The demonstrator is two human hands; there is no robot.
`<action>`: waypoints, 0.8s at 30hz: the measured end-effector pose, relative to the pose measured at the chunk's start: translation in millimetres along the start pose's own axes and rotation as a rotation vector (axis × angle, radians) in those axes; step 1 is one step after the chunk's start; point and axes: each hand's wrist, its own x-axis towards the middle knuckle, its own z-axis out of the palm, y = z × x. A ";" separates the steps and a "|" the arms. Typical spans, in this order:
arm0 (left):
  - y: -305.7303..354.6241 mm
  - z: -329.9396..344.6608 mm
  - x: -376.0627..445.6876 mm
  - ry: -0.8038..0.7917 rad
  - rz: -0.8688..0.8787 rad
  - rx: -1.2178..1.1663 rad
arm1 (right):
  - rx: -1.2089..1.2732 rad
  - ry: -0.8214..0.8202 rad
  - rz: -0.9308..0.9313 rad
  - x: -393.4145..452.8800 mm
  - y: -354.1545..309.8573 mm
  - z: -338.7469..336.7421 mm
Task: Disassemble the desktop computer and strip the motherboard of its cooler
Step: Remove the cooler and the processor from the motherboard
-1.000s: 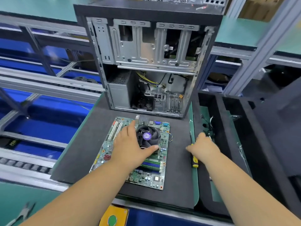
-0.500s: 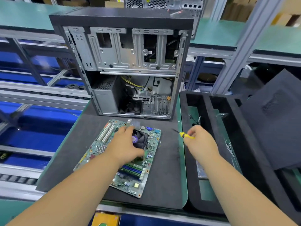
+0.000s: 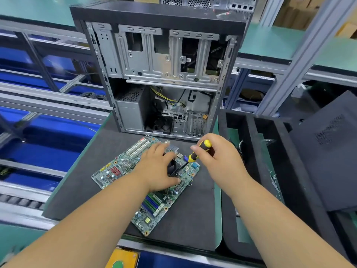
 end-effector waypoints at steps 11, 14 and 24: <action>7.0 15.2 0.5 0.051 -0.037 0.120 | -0.109 -0.111 0.014 8.0 -8.3 1.7; 10.4 18.2 0.3 0.074 -0.058 0.150 | -0.209 -0.246 0.006 15.4 -21.6 -4.6; 16.2 24.3 -1.0 0.102 -0.097 0.168 | -0.581 -0.422 0.037 35.0 -48.3 -8.1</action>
